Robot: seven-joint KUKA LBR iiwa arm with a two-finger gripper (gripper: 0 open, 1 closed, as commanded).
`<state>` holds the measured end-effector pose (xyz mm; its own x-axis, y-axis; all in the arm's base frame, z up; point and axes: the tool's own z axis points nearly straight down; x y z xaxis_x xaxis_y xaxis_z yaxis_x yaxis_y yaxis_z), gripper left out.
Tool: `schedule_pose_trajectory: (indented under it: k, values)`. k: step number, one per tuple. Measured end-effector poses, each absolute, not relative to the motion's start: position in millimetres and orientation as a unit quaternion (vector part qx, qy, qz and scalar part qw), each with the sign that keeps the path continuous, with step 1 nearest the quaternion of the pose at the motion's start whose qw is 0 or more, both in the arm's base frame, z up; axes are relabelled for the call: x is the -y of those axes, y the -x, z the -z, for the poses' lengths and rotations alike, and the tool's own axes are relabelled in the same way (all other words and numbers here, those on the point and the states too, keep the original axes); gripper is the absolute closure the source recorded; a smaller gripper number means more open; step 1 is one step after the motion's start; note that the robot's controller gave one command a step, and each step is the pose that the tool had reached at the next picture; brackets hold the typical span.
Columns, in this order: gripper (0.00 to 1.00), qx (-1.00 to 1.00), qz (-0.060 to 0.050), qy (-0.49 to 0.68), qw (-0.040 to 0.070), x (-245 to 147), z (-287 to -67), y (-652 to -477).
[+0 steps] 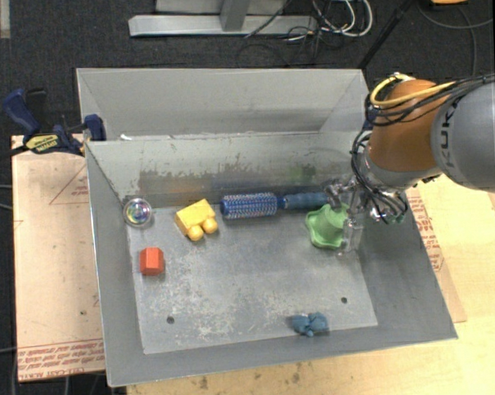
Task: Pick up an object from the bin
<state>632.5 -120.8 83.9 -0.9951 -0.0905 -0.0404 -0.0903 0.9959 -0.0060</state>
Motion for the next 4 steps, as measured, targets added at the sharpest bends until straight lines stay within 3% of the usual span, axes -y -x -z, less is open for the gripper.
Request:
schedule_pose_trajectory:
  k: [1, 2, 3, 4]
  values:
    - [0.00, -0.998, 0.002, 0.057, 0.020, 121, -84, -631.9]
    - [0.00, -0.998, 0.004, 0.052, 0.019, 105, -84, -620.2]
    - [1.00, -0.998, 0.002, 0.052, 0.017, 103, -85, -620.6]
    - [1.00, -0.900, 0.000, 0.435, 0.001, 108, -75, -597.3]
